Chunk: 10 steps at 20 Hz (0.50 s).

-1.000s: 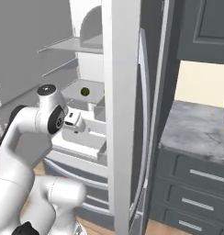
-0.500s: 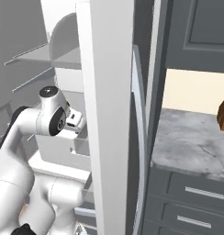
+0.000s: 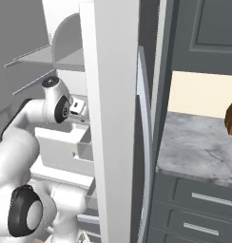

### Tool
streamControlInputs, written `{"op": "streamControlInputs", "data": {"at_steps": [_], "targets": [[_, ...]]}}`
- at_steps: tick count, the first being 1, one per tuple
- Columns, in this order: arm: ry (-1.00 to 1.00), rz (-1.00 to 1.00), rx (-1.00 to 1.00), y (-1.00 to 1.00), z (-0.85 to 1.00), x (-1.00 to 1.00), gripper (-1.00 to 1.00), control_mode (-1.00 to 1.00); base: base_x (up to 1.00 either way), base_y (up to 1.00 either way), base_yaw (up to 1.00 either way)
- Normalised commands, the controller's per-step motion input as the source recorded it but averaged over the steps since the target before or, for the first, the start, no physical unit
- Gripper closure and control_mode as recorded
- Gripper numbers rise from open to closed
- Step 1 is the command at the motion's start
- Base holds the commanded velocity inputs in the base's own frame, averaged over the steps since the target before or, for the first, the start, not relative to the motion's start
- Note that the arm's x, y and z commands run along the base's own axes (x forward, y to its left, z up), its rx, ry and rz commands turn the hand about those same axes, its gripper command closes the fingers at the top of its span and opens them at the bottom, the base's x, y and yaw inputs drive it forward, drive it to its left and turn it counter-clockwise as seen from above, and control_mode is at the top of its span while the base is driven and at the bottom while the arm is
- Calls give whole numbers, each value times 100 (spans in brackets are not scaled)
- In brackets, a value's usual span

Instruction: Open the fridge, remove the pear, lime, and steak, and place them on any counter.

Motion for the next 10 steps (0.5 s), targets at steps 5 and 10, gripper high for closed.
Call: {"op": "streamControlInputs", "data": {"at_steps": [5, 10], "targets": [[0, 0, -1, 0, 7, 84, -100, -100, 0, 0, 0], [-6, 0, -6, 0, -19, 77, -100, -100, 0, 0, 0]]}}
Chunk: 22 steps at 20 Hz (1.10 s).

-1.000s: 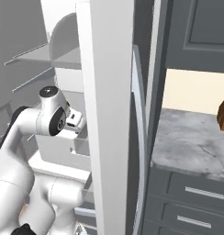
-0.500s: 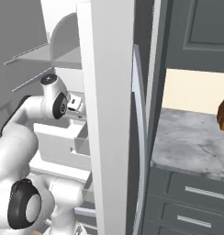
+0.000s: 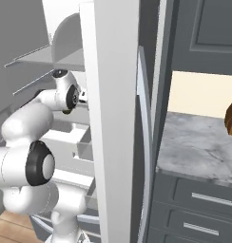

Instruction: Open the fridge, remove the pear, lime, and steak, and place them on any counter.

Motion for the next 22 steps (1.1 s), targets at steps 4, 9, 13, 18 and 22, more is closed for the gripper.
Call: {"op": "streamControlInputs", "data": {"at_steps": [4, 9, 13, 18, 22], "targets": [[-3, 0, -7, 0, -45, 65, -100, -100, 0, 0, 0], [0, 0, -2, 0, -26, 80, -100, -100, 0, 0, 0], [4, 0, 0, 0, -28, 79, -100, -100, 0, 0, 0], [6, 0, 0, -4, -34, 73, -100, -100, 0, 0, 0], [5, 0, 0, -6, -33, 48, -100, -100, 0, 0, 0]]}}
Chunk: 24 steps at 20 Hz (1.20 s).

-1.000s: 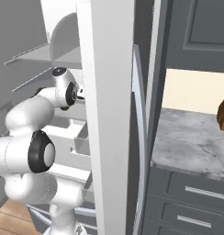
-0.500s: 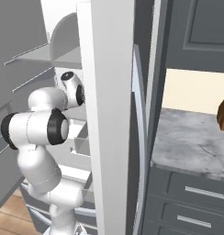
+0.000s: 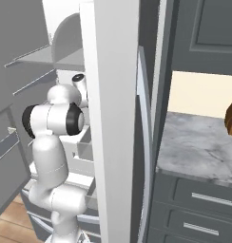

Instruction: Open the fridge, remove the pear, lime, and steak, and place them on any counter.

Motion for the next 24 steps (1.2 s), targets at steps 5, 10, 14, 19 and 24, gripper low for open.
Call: {"op": "streamControlInputs", "data": {"at_steps": [5, 10, 14, 19, 24], "targets": [[5, 0, 0, -10, -69, -12, 100, -100, 0, 0, 0], [-14, 2, 0, -25, -29, -86, 100, -100, 0, 0, 0], [-32, 8, 0, -18, 0, -100, 100, -100, 0, 0, 0], [-12, 10, 0, 1, 33, -100, 100, -100, 0, 0, 0], [1, 8, 2, 4, 100, -100, 100, -100, 0, 0, 0]]}}
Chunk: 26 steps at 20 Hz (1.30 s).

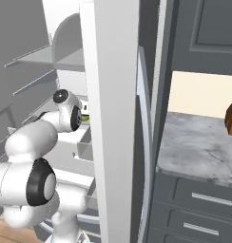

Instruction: Open the fridge, remove the pear, lime, and steak, and place them on any counter.

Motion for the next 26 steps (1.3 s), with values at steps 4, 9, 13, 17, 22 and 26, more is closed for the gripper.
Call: {"op": "streamControlInputs", "data": {"at_steps": [4, 9, 13, 17, 22, 26], "targets": [[18, 1, 0, 9, 97, -100, 100, -100, 0, 0, 0], [17, 0, 0, 2, 35, -100, 100, -100, 0, 0, 0], [12, 0, 0, 0, 0, -100, 100, -100, 0, 0, 0], [1, 0, -1, 1, -1, -74, 100, 100, -25, 2, 0], [0, 0, 0, 0, 0, 0, 100, 100, -100, 5, -2], [0, 0, 0, 0, 0, 0, 100, 100, -100, 6, -15]]}}
